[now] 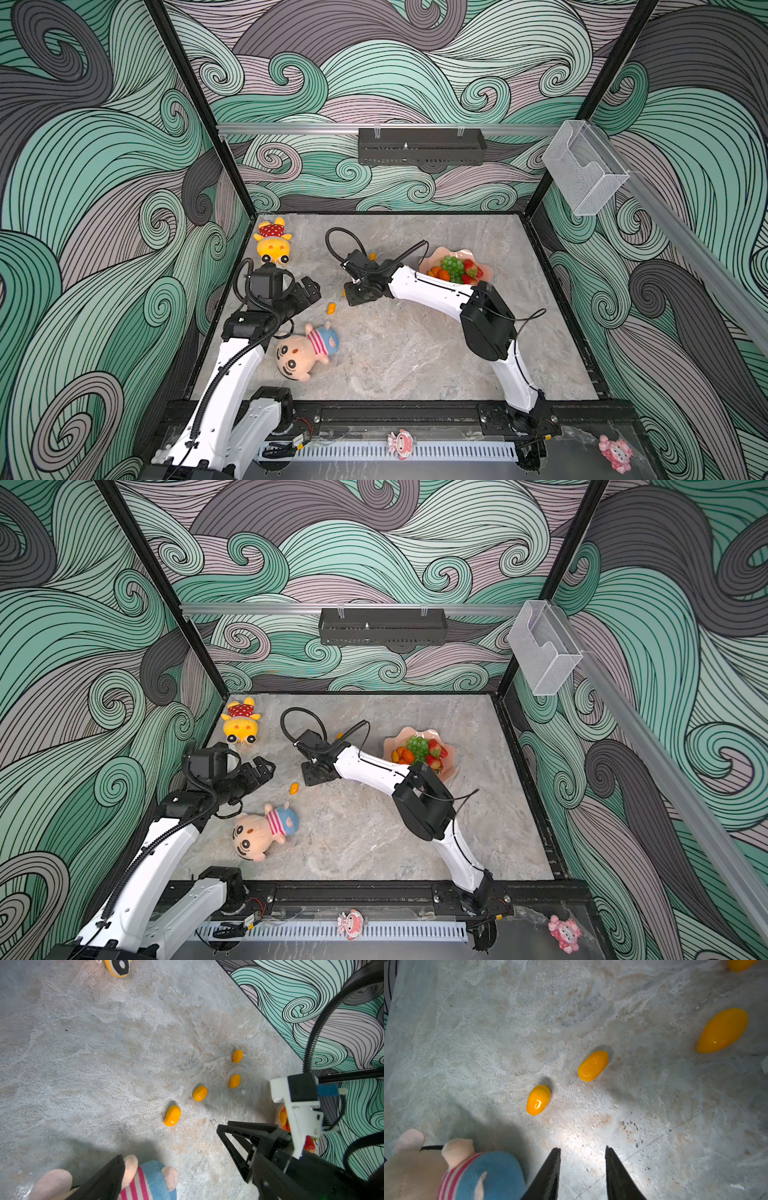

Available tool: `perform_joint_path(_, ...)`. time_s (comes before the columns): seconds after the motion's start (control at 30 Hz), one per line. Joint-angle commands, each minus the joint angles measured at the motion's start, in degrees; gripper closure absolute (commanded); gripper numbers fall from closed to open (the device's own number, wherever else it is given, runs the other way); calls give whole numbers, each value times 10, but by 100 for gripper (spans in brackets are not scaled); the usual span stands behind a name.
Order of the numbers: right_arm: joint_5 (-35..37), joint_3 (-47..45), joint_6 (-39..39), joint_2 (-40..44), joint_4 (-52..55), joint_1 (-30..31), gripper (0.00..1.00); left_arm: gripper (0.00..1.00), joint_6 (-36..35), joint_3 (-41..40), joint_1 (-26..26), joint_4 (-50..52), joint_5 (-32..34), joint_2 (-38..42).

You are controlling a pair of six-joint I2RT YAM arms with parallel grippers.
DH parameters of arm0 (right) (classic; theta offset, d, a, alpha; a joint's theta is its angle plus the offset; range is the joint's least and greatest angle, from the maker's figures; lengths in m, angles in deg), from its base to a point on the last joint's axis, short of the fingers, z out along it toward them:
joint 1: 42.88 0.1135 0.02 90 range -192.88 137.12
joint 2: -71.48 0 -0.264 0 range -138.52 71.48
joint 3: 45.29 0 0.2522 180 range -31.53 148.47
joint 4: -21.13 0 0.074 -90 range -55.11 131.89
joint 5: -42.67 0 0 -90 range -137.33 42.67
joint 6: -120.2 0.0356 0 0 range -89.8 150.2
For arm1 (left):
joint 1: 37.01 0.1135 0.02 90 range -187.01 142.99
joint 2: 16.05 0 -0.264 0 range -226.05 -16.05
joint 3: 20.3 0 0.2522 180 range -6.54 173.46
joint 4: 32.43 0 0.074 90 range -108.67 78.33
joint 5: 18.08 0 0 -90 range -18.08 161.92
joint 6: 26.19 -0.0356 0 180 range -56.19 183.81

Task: Arrange fruit in a fruit bowl
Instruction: Pick up the fruit from the middle-left of the table.

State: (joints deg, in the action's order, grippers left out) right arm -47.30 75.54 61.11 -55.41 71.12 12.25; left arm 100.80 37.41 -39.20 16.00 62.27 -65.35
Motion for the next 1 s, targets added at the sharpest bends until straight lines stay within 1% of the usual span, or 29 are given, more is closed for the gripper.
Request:
perform_joint_path(0.0,3,62,7,-37,61,12,63,1,2,-3,21,-11,-32,-2)
perform_joint_path(0.17,-2,158,9,-100,109,24,63,1,-2,-4,55,-14,-64,-2)
perform_joint_path(0.37,-8,261,8,-165,158,39,63,1,-2,-6,88,-7,-82,9)
perform_joint_path(0.57,-9,355,8,-226,203,42,60,1,-8,-10,116,0,-103,21)
perform_joint_path(0.7,-3,398,8,-255,221,41,55,1,-10,-12,122,-2,-112,23)
perform_joint_path(0.77,-3,416,6,-269,229,41,50,1,-10,-14,123,-4,-115,22)
perform_joint_path(0.8,-3,423,6,-275,233,41,49,2,-10,-13,124,-4,-115,22)
perform_joint_path(0.97,-11,439,4,-295,238,40,48,1,-10,-15,127,-6,-117,24)
